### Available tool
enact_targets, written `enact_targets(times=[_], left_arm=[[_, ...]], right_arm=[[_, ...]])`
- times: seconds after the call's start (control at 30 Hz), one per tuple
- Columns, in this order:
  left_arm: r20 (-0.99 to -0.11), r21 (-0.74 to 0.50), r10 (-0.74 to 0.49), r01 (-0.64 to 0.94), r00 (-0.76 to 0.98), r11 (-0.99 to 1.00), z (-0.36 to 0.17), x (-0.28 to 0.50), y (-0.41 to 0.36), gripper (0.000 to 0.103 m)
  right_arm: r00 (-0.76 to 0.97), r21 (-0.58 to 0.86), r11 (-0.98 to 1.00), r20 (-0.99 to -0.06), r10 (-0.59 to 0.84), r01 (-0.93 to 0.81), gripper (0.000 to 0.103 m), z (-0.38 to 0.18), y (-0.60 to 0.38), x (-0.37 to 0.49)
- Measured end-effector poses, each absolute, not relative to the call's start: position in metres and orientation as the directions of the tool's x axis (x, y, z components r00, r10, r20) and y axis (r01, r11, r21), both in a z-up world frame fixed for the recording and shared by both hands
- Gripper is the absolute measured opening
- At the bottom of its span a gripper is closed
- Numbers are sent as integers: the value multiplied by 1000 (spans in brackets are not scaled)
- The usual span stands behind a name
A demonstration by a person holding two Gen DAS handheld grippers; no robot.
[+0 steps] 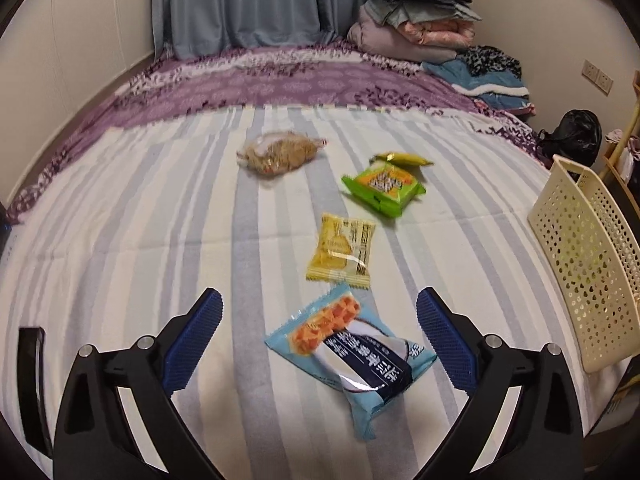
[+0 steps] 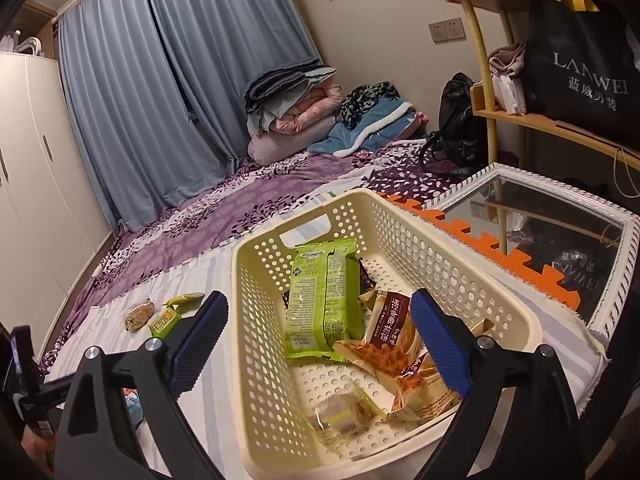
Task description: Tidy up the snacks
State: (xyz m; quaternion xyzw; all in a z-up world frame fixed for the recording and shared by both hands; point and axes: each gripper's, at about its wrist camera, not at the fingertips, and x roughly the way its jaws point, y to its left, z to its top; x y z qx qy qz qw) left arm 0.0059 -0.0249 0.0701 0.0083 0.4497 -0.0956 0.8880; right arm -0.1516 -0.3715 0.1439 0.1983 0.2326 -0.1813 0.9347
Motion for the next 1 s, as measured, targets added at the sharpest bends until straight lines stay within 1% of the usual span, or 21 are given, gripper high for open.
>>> enact_targets(times=[0.2,0.27,0.37,0.67,0.87,0.93,1.0], left_arm=[[-850,-83,-143,139,507,987,37,4,-41,99],[-848,-100,-146,116,509,988,33,1,-43,99],[-843,-92,-130,98,522,991,29,-3,-48,100],[-862,-72,-134,143,489,987,19,-6,-60,100],[-863,-100,-173,176,474,979,10,-5,-63,100],[-858,-99,-178,186,481,978,9,-6,-63,95],[-854,-84,-170,193,492,978,10,-5,-63,76]], right_arm=[[831,276,874,-511,-219,400,93,142,-358,-147],[832,276,881,-517,-202,385,93,139,-354,-144],[831,276,888,-526,-181,368,93,135,-348,-141],[831,286,900,-539,-134,331,93,128,-336,-137],[831,285,899,-540,-136,332,93,128,-335,-136],[830,286,897,-540,-138,336,93,129,-335,-136],[831,288,896,-539,-140,338,93,129,-335,-137]])
